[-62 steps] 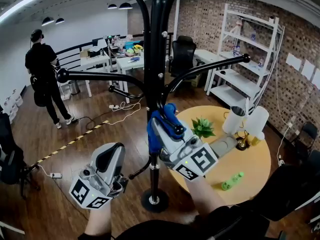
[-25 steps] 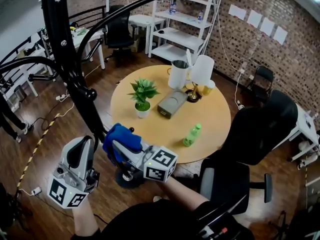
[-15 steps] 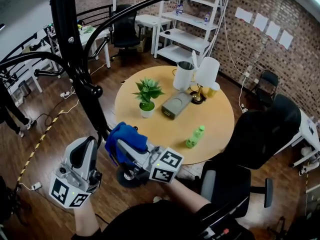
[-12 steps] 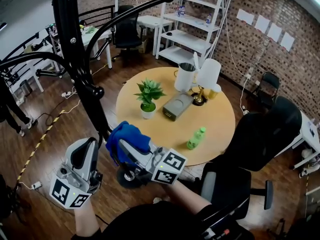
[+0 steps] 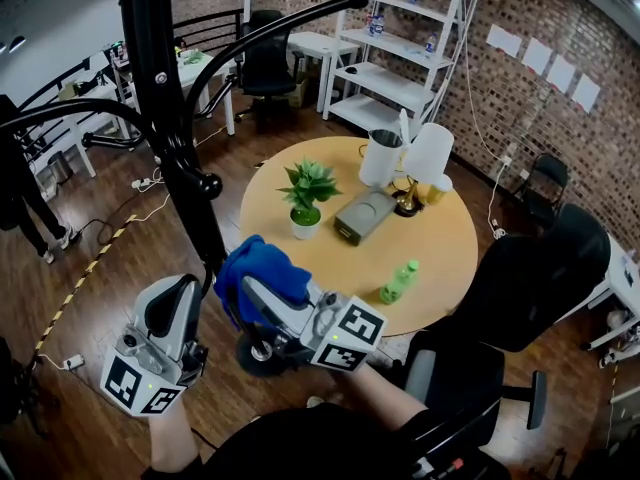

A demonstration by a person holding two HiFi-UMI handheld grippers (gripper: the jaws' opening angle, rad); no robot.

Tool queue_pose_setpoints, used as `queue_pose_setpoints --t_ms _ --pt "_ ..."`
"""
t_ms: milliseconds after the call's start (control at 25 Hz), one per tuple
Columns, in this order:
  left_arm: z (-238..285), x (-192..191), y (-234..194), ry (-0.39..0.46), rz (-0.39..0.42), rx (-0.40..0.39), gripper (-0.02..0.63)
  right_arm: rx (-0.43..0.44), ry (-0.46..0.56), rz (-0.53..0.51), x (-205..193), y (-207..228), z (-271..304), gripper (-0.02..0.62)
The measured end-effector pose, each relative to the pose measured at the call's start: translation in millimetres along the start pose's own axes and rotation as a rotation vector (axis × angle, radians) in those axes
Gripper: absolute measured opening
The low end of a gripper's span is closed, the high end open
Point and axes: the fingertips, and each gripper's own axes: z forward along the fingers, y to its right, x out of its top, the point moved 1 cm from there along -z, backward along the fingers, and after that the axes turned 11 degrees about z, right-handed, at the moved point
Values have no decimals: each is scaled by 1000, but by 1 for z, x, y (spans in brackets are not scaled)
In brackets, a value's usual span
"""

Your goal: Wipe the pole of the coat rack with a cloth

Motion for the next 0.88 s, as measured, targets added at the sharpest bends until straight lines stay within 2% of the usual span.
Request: queue_pose_setpoints --t_ms 880 --pt "3 -4 -4 -1 -6 -10 -8 15 19 8 4 -2 7 15"
